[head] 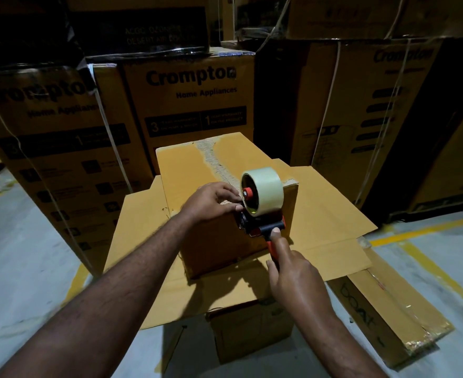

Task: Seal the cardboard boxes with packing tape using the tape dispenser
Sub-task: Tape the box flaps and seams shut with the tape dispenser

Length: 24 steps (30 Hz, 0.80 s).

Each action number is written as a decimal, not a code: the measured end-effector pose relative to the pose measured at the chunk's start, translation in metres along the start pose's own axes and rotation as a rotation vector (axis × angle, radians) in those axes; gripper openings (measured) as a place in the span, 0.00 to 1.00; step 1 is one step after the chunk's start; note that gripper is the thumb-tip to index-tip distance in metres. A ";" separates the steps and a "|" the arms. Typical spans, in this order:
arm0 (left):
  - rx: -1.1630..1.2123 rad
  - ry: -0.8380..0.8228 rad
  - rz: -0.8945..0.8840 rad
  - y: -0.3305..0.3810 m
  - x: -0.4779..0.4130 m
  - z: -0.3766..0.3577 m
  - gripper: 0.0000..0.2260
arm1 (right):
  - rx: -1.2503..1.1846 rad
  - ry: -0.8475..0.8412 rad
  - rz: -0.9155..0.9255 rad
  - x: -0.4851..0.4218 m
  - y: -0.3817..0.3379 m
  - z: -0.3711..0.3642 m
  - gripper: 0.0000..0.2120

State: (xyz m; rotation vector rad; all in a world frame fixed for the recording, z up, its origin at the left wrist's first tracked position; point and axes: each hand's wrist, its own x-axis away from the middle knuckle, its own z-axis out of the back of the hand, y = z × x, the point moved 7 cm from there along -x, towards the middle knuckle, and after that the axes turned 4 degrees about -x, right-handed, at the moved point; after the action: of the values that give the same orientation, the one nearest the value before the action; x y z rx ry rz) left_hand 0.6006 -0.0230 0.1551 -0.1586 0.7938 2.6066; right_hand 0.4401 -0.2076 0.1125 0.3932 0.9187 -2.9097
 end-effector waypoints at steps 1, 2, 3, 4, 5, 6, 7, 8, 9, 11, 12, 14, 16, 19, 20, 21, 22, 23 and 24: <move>0.004 -0.006 -0.009 0.001 -0.001 0.000 0.10 | -0.010 -0.002 -0.002 0.003 0.001 -0.003 0.30; 0.009 -0.017 -0.017 0.001 -0.001 -0.001 0.09 | -0.020 -0.001 -0.004 0.006 0.001 -0.005 0.30; 0.018 -0.031 -0.026 0.003 -0.001 -0.001 0.07 | -0.029 0.003 -0.005 0.008 0.002 -0.007 0.30; 0.029 -0.046 -0.032 0.003 -0.001 -0.002 0.06 | -0.035 0.009 -0.006 0.011 0.002 -0.008 0.30; 0.044 -0.056 -0.038 0.005 -0.001 -0.003 0.06 | -0.037 0.011 -0.008 0.012 0.002 -0.009 0.30; 0.057 -0.060 -0.042 0.005 -0.001 -0.003 0.07 | -0.039 0.011 -0.009 0.013 0.003 -0.009 0.30; 0.064 -0.061 -0.046 0.006 0.000 -0.003 0.09 | -0.043 0.012 -0.010 0.014 0.005 -0.010 0.30; 0.063 -0.062 -0.053 0.008 0.000 -0.003 0.11 | -0.045 0.014 -0.009 0.015 0.006 -0.010 0.30; 0.059 -0.066 -0.061 0.010 0.001 -0.003 0.13 | -0.042 0.016 -0.007 0.016 0.008 -0.011 0.30; 0.040 -0.079 -0.076 0.013 0.001 -0.005 0.14 | -0.037 0.014 -0.006 0.020 0.011 -0.013 0.31; 0.026 -0.087 -0.087 0.014 0.001 -0.007 0.14 | -0.049 0.010 -0.014 0.021 0.014 -0.015 0.31; -0.017 -0.077 -0.110 0.017 0.002 -0.008 0.10 | -0.075 -0.005 -0.038 0.023 0.019 -0.022 0.32; -0.091 -0.055 -0.123 0.020 0.004 -0.009 0.04 | -0.105 -0.014 -0.059 0.025 0.024 -0.029 0.32; -0.289 -0.075 -0.135 0.020 0.006 -0.015 0.13 | -0.152 -0.009 -0.067 0.027 0.028 -0.035 0.32; -0.318 -0.082 -0.136 0.019 0.007 -0.016 0.14 | -0.158 -0.010 -0.072 0.027 0.028 -0.036 0.32; -0.327 -0.082 -0.132 0.018 0.007 -0.015 0.15 | -0.156 -0.009 -0.074 0.026 0.027 -0.035 0.32; -0.325 -0.082 -0.120 0.015 0.005 -0.014 0.15 | -0.152 -0.002 -0.067 0.024 0.025 -0.033 0.32; -0.320 -0.088 -0.106 0.013 0.005 -0.014 0.15 | -0.141 0.006 -0.058 0.022 0.022 -0.032 0.32; -0.298 -0.082 -0.096 0.012 0.004 -0.012 0.14 | -0.128 0.012 -0.048 0.020 0.019 -0.030 0.32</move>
State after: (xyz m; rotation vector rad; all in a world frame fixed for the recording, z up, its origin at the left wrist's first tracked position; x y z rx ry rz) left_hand 0.5912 -0.0376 0.1502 -0.1680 0.3574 2.6071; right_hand 0.4297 -0.2061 0.0731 0.3848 1.1236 -2.8732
